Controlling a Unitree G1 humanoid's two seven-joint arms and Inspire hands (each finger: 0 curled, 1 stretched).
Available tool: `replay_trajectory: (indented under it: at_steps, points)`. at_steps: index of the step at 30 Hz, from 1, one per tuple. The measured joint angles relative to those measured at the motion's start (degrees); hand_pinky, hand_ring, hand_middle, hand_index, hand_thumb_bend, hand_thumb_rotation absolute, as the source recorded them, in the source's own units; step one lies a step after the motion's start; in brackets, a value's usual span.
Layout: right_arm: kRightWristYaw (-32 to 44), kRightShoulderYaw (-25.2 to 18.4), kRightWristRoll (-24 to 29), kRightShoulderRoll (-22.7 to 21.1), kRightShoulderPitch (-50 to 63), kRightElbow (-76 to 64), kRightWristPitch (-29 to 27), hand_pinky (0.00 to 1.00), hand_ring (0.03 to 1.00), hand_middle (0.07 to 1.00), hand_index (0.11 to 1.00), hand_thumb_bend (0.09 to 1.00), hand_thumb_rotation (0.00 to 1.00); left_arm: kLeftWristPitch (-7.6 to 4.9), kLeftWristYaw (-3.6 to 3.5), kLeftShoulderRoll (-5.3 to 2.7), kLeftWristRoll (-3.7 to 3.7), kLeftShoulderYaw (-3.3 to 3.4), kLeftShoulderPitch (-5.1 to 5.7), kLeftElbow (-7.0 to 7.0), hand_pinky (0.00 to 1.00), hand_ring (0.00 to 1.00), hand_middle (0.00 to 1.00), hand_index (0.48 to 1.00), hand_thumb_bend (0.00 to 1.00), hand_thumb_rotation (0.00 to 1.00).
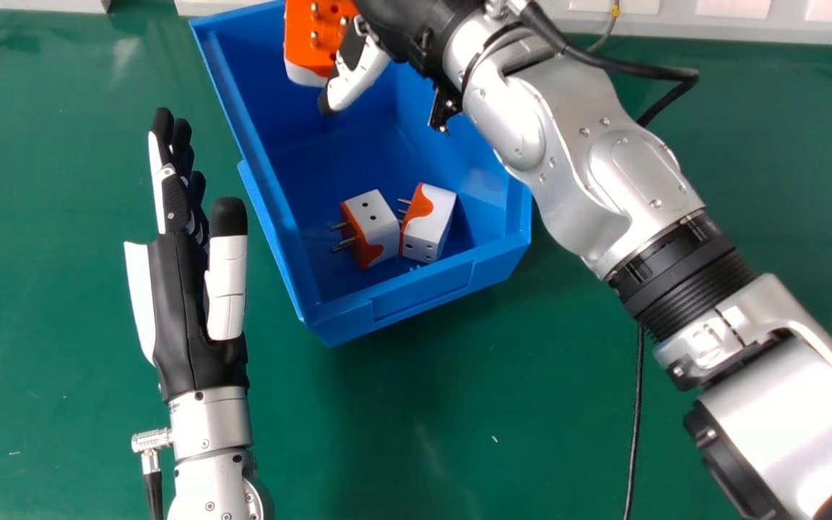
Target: Pick all objects and put in blue box
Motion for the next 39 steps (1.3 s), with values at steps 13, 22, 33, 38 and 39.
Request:
replay_trajectory:
  at_steps: [13,22,33,38,39]
  points:
    - [-1.8,2.7,1.0,-1.8,-1.0,3.4,0.0,0.18,0.253,0.47,0.484,0.529,0.0,-0.09,-0.01,-0.15,0.01,-0.35,-0.14,0.0,1.0,1.0,0.99,0.983,0.91,0.95]
    - [-6.8,4.3,1.6,-1.3,-5.1,14.9,-4.3,0.21,0.297,0.459,0.505,0.523,0.0,-0.51,0.2,-0.33,0.51,-0.96,-0.02,-0.02,1.0,1.0,0.99,0.983,0.91,0.95]
    - [-13.4,7.9,1.3,1.0,-10.5,31.8,-8.6,0.21,0.337,0.452,0.526,0.515,0.0,-0.72,0.62,-0.91,0.61,-1.09,0.42,-0.34,1.0,1.0,0.99,0.982,0.91,0.95]
    - [-15.8,10.0,1.1,2.1,-12.7,35.5,-10.1,0.22,0.347,0.453,0.538,0.511,0.0,-0.72,1.4,-1.47,0.74,-1.1,0.49,-0.67,1.0,1.0,0.99,0.982,0.92,0.94]
    - [-16.5,10.6,1.0,2.3,-13.2,36.2,-10.3,0.22,0.358,0.464,0.527,0.513,0.0,-0.73,1.49,-1.54,0.83,-1.11,0.52,-0.67,1.0,1.0,0.99,0.982,0.93,0.95]
